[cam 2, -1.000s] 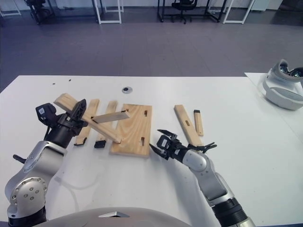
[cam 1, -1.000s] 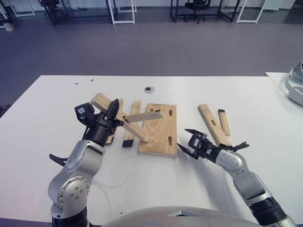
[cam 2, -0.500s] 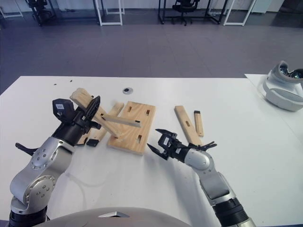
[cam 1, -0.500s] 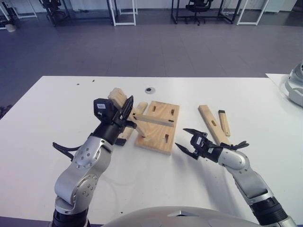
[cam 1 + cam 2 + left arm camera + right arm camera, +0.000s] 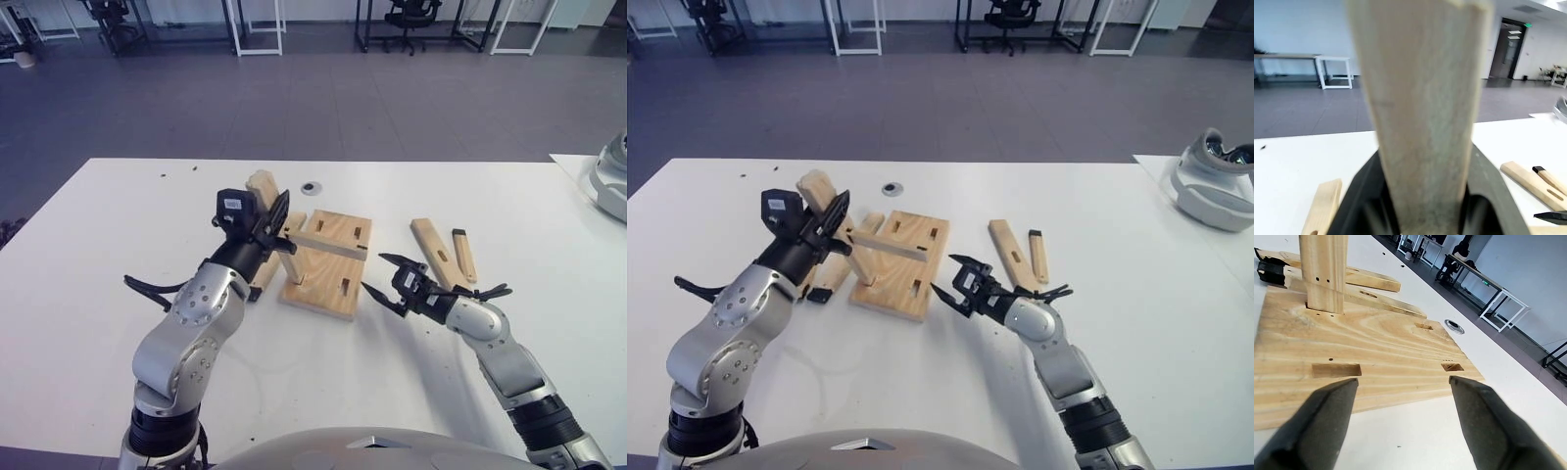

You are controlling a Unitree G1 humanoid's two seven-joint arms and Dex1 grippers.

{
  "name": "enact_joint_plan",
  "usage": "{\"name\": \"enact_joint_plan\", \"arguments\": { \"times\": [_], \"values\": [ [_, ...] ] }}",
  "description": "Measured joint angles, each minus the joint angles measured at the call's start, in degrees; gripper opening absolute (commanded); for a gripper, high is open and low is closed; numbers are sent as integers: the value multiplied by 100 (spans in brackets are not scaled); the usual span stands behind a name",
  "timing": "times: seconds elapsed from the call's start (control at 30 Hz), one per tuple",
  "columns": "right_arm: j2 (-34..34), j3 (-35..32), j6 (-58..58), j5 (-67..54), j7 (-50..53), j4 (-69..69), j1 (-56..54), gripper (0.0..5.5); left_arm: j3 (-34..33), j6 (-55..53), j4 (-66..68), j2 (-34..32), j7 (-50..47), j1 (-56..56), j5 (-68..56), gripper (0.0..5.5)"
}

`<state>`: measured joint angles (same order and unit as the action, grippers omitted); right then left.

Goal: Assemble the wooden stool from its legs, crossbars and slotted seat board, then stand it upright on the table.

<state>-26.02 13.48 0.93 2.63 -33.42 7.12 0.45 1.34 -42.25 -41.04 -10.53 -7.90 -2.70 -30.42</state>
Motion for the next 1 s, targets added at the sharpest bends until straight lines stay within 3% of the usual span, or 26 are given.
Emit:
{"name": "enact_joint_plan", "arguments": {
  "times": [0.2, 0.57, 0.83, 0.87, 1.0],
  "values": [
    [41, 20, -24, 38, 51, -136, -19, 349, -562, -288, 62, 409, -217, -83, -271, 101],
    [176, 103, -118, 202, 120, -214, -25, 349, 706, -156, 346, -245, 135, -468, 810, 105],
    [188, 91, -118, 206, 154, -308, -26, 349, 663, 78, 487, -44, 272, -552, 864, 106],
    [189, 68, -118, 206, 163, -317, -26, 349, 623, 90, 484, 1, 304, -560, 854, 143],
    [192, 2, -110, 232, 288, -441, -94, 349, 470, 0, 417, 107, 478, -564, 737, 207]
  ]
}}
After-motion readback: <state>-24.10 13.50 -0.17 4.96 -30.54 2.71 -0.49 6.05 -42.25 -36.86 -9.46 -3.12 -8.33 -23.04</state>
